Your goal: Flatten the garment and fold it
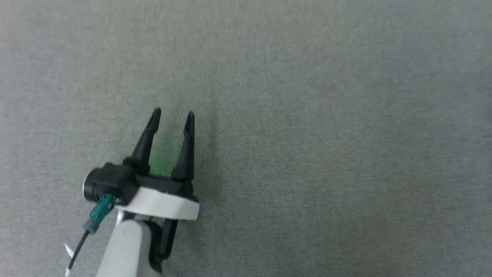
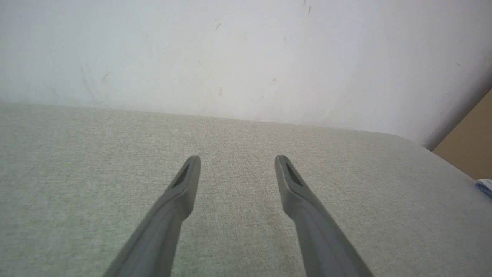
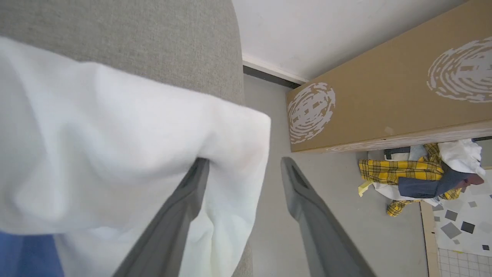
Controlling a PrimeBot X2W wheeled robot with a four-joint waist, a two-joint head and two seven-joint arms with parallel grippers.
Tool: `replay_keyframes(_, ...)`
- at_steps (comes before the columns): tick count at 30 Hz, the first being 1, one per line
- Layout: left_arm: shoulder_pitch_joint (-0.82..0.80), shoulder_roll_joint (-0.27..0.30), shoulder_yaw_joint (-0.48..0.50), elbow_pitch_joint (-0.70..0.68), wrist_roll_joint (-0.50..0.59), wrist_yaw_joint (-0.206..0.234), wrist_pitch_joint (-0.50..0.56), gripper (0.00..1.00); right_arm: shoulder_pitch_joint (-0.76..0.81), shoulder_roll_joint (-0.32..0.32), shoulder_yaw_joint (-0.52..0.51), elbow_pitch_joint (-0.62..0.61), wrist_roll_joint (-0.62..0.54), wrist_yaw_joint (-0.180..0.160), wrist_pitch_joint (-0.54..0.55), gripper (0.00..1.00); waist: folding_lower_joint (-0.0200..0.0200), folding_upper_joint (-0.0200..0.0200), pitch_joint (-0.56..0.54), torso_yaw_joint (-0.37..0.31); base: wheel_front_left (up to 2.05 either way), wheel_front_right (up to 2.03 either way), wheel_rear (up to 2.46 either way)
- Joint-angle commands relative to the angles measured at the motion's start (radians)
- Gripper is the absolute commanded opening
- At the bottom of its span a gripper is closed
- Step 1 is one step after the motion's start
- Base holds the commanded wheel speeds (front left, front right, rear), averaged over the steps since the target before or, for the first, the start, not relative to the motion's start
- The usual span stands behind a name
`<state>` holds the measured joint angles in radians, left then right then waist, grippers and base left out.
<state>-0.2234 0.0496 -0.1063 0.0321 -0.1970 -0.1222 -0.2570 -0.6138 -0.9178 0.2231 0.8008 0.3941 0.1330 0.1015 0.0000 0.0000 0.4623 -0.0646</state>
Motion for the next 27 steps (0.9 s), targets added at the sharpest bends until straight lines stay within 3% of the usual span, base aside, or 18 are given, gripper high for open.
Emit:
replay_keyframes(1, 0.024, 0.001, 0.005, 0.002, -0.011, 0.004, -0.005, 1.00, -0.029, 0.008, -0.001, -0.012, -0.007, -0.002, -0.013, 1.00, 0.0000, 0.0000, -0.126, -0.034, 0.00, 0.00, 0.00)
replay_keyframes(8, 0.107, 0.001, 0.036, -0.015, -0.027, 0.025, -0.005, 1.00, -0.080, 0.034, 0.030, -0.150, -0.022, -0.002, -0.088, 1.00, 0.0000, 0.0000, -0.286, -0.045, 0.00, 0.00, 0.00)
replay_keyframes(13, 0.163, 0.001, 0.070, -0.034, -0.025, 0.032, -0.005, 1.00, -0.071, 0.114, 0.001, -0.296, -0.038, -0.002, -0.190, 1.00, 0.0000, 0.0000, -0.360, -0.043, 0.00, 0.00, 0.00)
replay_keyframes(18, 0.204, 0.001, 0.093, -0.058, -0.015, 0.043, -0.005, 1.00, 0.036, 0.260, -0.108, -0.465, -0.071, -0.002, -0.277, 1.00, 0.0000, 0.0000, -0.402, -0.028, 0.00, 0.00, 0.00)
replay_keyframes(27, 0.256, 0.001, 0.105, -0.077, -0.002, 0.074, -0.005, 1.00, 0.369, 0.606, -0.261, -0.784, -0.196, -0.002, -0.338, 1.00, 0.0000, 0.0000, -0.439, 0.010, 0.00, 0.00, 0.00)
